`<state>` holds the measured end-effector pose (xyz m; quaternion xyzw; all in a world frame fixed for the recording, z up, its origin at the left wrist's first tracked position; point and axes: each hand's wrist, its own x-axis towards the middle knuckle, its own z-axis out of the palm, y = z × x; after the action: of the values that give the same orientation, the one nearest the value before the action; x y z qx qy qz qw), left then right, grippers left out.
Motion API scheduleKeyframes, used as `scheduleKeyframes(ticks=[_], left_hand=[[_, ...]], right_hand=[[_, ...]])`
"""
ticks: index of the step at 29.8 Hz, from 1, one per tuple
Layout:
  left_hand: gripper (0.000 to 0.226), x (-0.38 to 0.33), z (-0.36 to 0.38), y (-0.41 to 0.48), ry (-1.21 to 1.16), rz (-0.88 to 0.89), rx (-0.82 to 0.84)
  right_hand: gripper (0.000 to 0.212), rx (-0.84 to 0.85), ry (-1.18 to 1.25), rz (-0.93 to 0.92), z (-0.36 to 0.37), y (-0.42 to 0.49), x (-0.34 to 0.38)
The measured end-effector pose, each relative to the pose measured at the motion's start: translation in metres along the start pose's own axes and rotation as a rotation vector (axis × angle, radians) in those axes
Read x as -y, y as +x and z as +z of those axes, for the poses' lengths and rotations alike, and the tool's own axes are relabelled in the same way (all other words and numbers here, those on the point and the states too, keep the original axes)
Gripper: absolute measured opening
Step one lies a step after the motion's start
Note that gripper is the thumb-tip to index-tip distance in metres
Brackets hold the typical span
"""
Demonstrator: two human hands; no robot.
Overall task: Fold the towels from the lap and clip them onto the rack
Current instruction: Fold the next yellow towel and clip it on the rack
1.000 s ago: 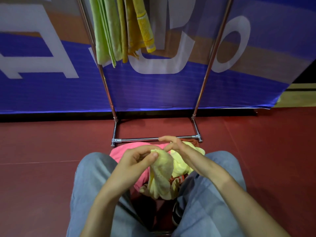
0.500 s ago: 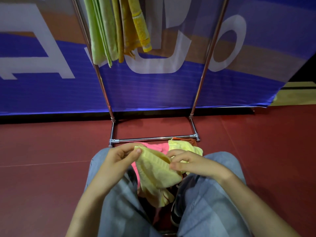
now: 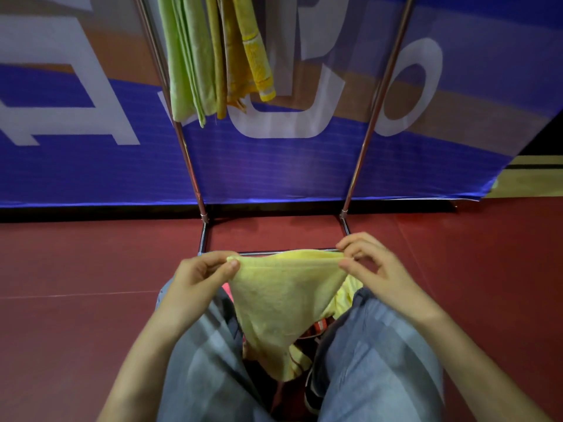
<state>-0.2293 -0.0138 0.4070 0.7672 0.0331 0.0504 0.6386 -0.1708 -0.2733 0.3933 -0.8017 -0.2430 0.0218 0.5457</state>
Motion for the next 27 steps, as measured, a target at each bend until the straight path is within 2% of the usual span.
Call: scheduleKeyframes(ticks=[5, 7, 10, 12, 14, 18, 21, 23, 27], left_hand=[[0.026, -0.020, 0.006, 0.014, -0.038, 0.097, -0.078], [0.026, -0.035, 0.008, 0.021, -0.051, 0.175, -0.113], [0.021, -0.068, 0.005, 0.034, -0.148, 0.292, -0.179], [0.017, -0.088, 0.001, 0.044, -0.192, 0.353, -0.188], [0.021, -0.091, 0.001, 0.052, -0.190, 0.343, -0.183], [0.025, -0.069, 0.015, 0.057, -0.142, 0.201, -0.217], [0.023, -0.070, 0.015, 0.058, -0.140, 0.253, -0.252], [0.025, -0.076, 0.012, 0.061, -0.150, 0.292, -0.256], [0.026, -0.080, 0.009, 0.068, -0.137, 0.303, -0.227]], right_hand=[[0.017, -0.133, 0.027, -0.041, -0.007, 0.016, 0.022], [0.022, -0.245, 0.011, -0.098, -0.009, 0.025, 0.038], [0.016, -0.367, 0.097, -0.202, -0.022, 0.044, 0.074], [0.020, -0.464, 0.153, -0.271, -0.035, 0.056, 0.095], [0.023, -0.487, 0.161, -0.259, -0.037, 0.065, 0.097], [0.027, -0.490, 0.111, -0.130, -0.026, 0.061, 0.075], [0.027, -0.533, 0.144, -0.216, -0.031, 0.060, 0.085], [0.028, -0.510, 0.084, -0.248, -0.036, 0.064, 0.096], [0.027, -0.511, 0.070, -0.192, -0.040, 0.070, 0.097]])
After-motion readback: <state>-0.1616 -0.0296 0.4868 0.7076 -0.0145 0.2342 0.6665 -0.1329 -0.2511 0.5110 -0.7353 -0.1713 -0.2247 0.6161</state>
